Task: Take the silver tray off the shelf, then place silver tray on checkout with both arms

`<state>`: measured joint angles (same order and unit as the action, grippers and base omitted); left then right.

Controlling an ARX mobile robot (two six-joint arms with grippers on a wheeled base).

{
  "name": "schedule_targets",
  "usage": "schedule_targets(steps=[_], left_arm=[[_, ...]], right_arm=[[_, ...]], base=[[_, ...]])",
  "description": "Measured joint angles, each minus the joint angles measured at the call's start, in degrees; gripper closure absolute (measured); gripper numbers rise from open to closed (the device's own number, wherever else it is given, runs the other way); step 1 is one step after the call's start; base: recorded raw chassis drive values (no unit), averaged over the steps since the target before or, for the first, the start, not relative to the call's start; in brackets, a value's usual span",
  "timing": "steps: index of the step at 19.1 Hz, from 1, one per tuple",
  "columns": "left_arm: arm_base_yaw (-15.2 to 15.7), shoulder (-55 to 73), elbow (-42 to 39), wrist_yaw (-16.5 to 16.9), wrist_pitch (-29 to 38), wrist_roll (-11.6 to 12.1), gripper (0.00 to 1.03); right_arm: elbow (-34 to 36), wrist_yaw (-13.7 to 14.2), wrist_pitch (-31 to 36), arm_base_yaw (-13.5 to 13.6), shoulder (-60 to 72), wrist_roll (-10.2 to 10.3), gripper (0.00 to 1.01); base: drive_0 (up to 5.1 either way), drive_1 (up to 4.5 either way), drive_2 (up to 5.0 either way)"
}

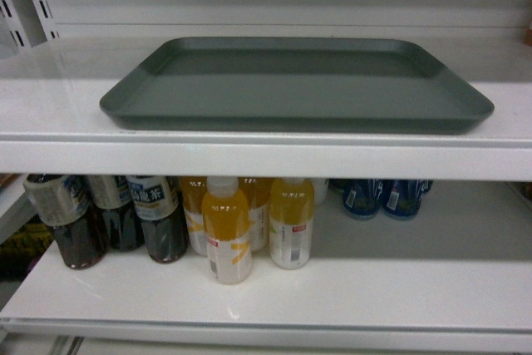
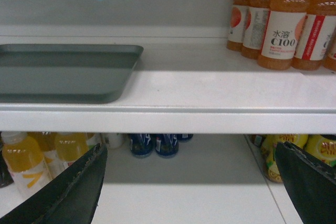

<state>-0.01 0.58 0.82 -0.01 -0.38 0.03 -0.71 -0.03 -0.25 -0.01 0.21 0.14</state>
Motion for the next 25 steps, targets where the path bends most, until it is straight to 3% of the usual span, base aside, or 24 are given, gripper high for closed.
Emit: schedule_targets(steps=[6, 23, 24, 25], left_arm=[[0.0, 0.02, 0.0, 0.0, 0.37, 0.0, 0.05], [0.0, 0.0, 0.0, 0.0, 0.11, 0.0, 0.05], [-0.04, 0.17, 0.09, -0.24, -0.68, -0.02, 0.05], [-1.68, 3.45, 3.26, -3.34, -9.79, -0.07, 0.05]], right_arm=[[0.0, 0.02, 0.22, 0.0, -0.02, 0.0, 0.03], [0.0, 0.0, -0.04, 0.0, 0.0, 0.0, 0.03], [0.0, 0.0, -0.04, 0.0, 0.0, 0.0, 0.03], [0.0, 0.0, -0.31, 0.0, 0.02, 0.02, 0.03]], base=[[0.0, 4.32, -4.3], [0.0, 0.0, 0.0], [0.0, 0.0, 0.0], [0.0, 0.0, 0.0]])
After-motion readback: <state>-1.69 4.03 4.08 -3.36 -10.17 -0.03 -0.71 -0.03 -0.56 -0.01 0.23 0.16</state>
